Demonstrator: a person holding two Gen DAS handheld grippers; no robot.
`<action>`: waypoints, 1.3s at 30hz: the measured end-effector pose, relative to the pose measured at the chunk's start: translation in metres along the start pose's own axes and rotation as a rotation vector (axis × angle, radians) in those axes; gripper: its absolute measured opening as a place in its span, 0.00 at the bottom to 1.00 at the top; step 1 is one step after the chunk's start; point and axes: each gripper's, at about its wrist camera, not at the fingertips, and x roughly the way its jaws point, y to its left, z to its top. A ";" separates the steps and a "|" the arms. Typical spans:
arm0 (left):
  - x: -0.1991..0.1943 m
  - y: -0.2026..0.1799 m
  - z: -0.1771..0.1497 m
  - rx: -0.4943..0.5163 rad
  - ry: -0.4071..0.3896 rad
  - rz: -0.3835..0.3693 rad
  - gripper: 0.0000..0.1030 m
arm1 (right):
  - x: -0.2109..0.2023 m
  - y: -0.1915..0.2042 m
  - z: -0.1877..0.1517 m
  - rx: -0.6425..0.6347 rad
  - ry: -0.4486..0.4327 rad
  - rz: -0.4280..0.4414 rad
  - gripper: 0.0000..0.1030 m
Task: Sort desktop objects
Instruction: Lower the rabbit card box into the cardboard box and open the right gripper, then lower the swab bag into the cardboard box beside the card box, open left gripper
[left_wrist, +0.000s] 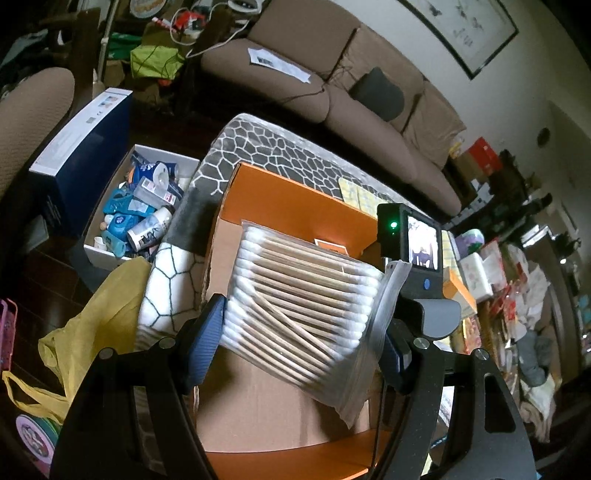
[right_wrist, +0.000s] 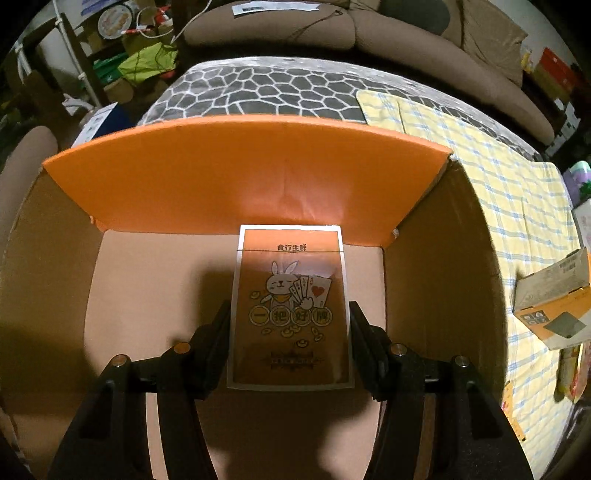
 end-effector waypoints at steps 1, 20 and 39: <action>0.001 0.000 0.000 0.000 0.001 0.001 0.69 | 0.001 0.000 -0.001 -0.004 0.002 -0.001 0.58; -0.001 0.004 0.002 -0.007 -0.006 0.003 0.69 | -0.058 -0.002 0.000 -0.079 -0.092 0.024 0.67; 0.027 -0.038 -0.017 0.126 0.077 0.111 0.69 | -0.120 -0.041 -0.067 -0.100 -0.150 0.190 0.68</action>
